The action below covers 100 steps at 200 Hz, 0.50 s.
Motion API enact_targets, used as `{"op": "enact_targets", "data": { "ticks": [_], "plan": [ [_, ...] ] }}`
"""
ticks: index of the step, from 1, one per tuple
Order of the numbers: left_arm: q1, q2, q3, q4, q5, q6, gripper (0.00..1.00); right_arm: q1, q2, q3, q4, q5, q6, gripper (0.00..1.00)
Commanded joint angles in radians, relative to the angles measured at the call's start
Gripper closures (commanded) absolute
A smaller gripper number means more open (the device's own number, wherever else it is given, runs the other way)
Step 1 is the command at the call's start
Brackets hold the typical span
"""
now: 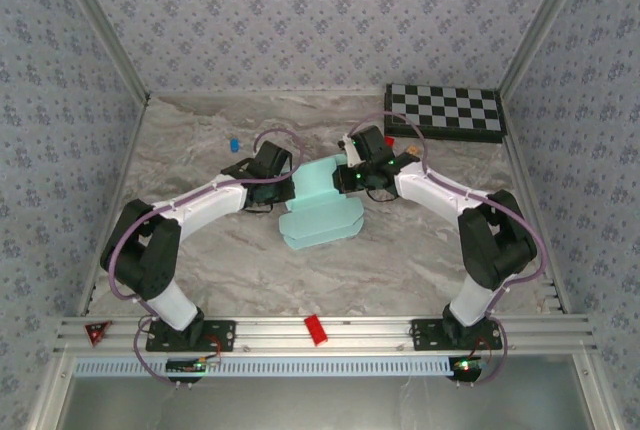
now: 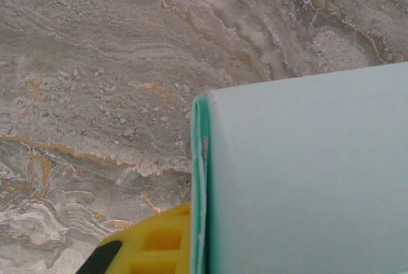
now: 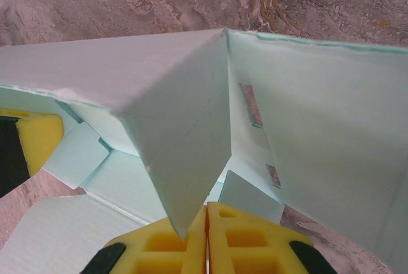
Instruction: Fold the paper box
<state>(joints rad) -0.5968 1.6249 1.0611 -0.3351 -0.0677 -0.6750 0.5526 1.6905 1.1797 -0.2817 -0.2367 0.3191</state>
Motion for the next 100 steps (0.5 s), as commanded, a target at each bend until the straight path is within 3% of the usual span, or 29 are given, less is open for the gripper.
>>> {"op": "enact_targets", "data": {
  "ticks": [1, 37, 73, 100],
  "plan": [
    [-0.005, -0.012, 0.003, 0.055, 0.024, -0.015, 1.00, 0.007, -0.027, -0.009, -0.004, 0.004, -0.029, 0.90],
    [-0.005, -0.012, 0.007, 0.044, 0.007, -0.009, 1.00, 0.008, -0.103, -0.042, -0.002, 0.078, -0.066, 0.87],
    [-0.005, -0.029, -0.001, 0.042, -0.009, 0.003, 1.00, -0.006, -0.188, -0.067, -0.010, 0.116, -0.116, 0.74],
    [-0.005, -0.039, -0.003, 0.037, -0.017, 0.014, 1.00, -0.024, -0.246, -0.086, -0.026, 0.210, -0.121, 0.72]
  ]
}}
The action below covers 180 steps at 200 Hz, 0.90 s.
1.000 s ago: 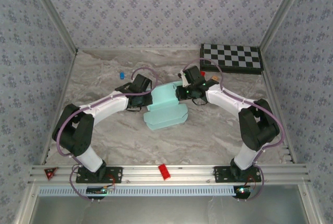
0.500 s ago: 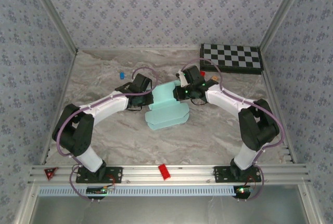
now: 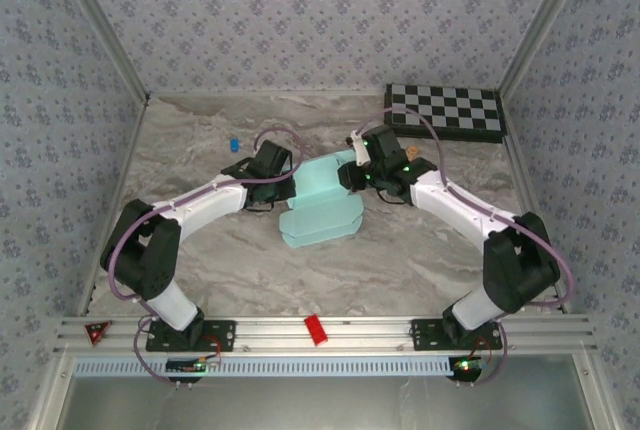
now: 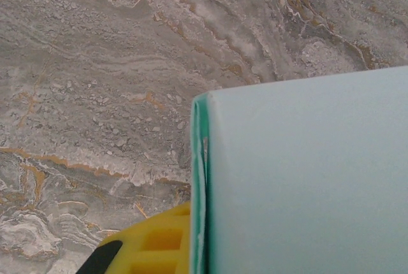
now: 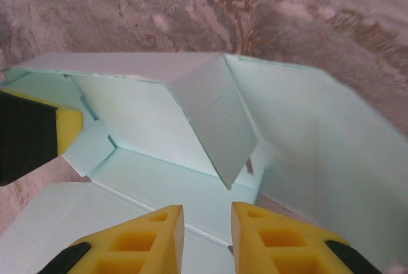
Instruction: Fold the paper box
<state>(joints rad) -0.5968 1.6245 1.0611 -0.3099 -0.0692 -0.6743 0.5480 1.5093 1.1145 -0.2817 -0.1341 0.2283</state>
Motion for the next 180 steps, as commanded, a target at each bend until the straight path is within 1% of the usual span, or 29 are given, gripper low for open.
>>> {"op": "enact_targets", "data": {
  "ticks": [1, 16, 30, 58, 117, 138, 180],
  "plan": [
    [-0.005, -0.039, -0.003, 0.012, -0.016, 0.013, 1.00, -0.021, -0.067, -0.021, -0.027, 0.114, -0.030, 0.72],
    [-0.006, -0.042, -0.006, 0.012, -0.017, 0.019, 1.00, -0.031, -0.095, -0.035, -0.036, 0.201, -0.019, 0.72],
    [-0.005, -0.044, -0.005, 0.011, -0.015, 0.025, 1.00, -0.043, -0.116, -0.048, -0.046, 0.235, 0.014, 0.72],
    [-0.005, -0.048, -0.005, 0.014, -0.008, 0.030, 1.00, -0.089, -0.127, -0.060, -0.062, 0.240, 0.028, 0.72],
    [-0.005, -0.054, -0.007, 0.040, 0.030, 0.028, 1.00, -0.186, -0.069, -0.060, -0.061, 0.117, -0.005, 0.72],
    [-0.005, -0.050, -0.007, 0.047, 0.041, 0.027, 1.00, -0.212, -0.041, -0.052, -0.041, 0.051, -0.065, 0.72],
    [-0.006, -0.049, -0.005, 0.053, 0.054, 0.026, 1.00, -0.217, 0.007, -0.027, -0.027, -0.048, -0.104, 0.72]
  ]
}}
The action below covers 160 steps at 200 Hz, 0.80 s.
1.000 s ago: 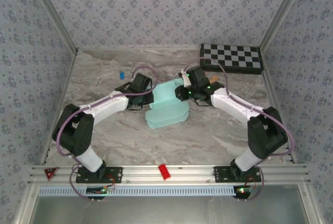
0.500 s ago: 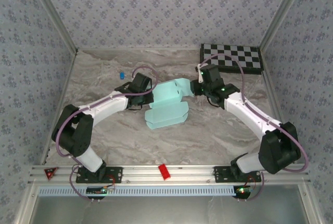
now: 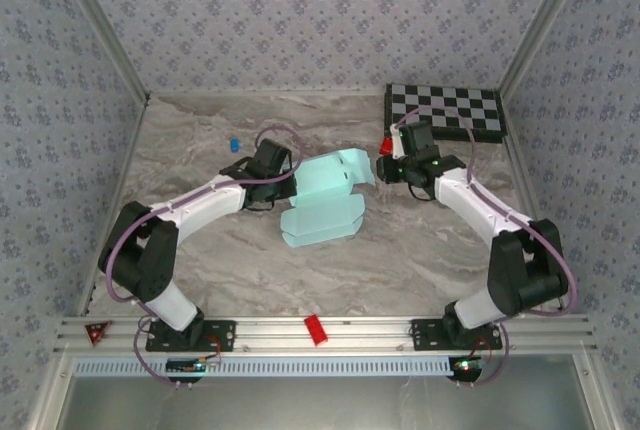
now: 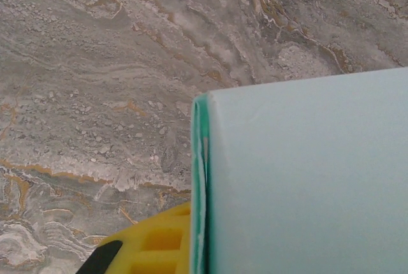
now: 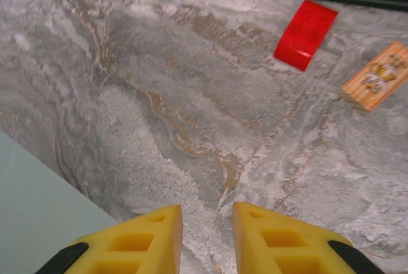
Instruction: Fold the paper box
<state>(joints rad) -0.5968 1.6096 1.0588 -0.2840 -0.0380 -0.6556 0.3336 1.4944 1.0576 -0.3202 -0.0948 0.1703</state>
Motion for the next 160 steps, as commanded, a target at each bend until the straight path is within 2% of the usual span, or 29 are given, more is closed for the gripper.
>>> {"op": "enact_targets", "data": {
  "ticks": [1, 32, 160],
  "plan": [
    [-0.005, -0.034, -0.001, 0.026, 0.023, 0.008, 1.00, -0.002, 0.022, 0.030, 0.012, -0.090, -0.048, 0.72],
    [-0.006, -0.028, 0.003, 0.025, 0.028, 0.008, 1.00, 0.005, 0.035, 0.041, 0.022, -0.170, -0.072, 0.72],
    [-0.007, -0.002, 0.016, 0.007, 0.023, -0.003, 1.00, 0.052, 0.029, 0.036, 0.022, -0.346, -0.130, 0.71]
  ]
}}
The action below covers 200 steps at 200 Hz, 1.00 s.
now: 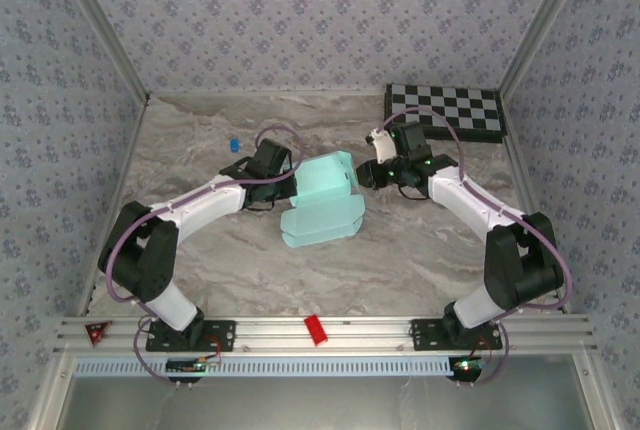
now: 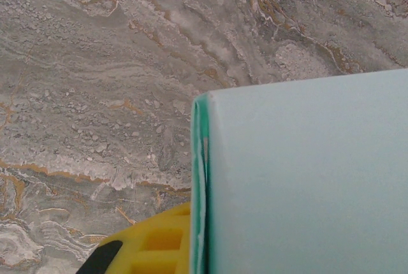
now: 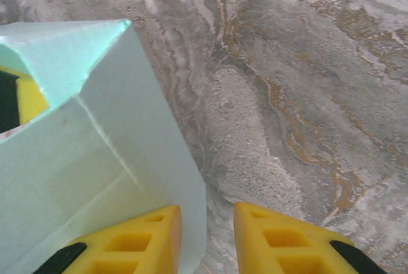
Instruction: Fold the paper box
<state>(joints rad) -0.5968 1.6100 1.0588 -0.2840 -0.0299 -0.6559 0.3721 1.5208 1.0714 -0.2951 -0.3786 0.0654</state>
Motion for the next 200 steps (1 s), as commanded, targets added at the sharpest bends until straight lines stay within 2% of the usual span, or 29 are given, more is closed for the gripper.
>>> {"op": "enact_targets", "data": {
  "ticks": [1, 133, 174, 200],
  "plan": [
    [-0.007, -0.002, 0.016, 0.007, 0.015, -0.002, 1.00, 0.013, 0.003, 0.022, -0.003, -0.063, -0.025, 0.71],
    [-0.006, 0.000, 0.032, -0.007, 0.028, -0.005, 1.00, 0.053, 0.043, 0.038, -0.015, -0.094, -0.046, 0.64],
    [-0.005, -0.002, 0.039, -0.014, 0.035, 0.001, 1.00, 0.069, 0.071, 0.047, -0.007, -0.063, -0.043, 0.54],
    [-0.006, -0.005, 0.040, -0.019, 0.037, 0.004, 1.00, 0.084, 0.085, 0.048, 0.001, -0.009, -0.042, 0.54]
  ]
}}
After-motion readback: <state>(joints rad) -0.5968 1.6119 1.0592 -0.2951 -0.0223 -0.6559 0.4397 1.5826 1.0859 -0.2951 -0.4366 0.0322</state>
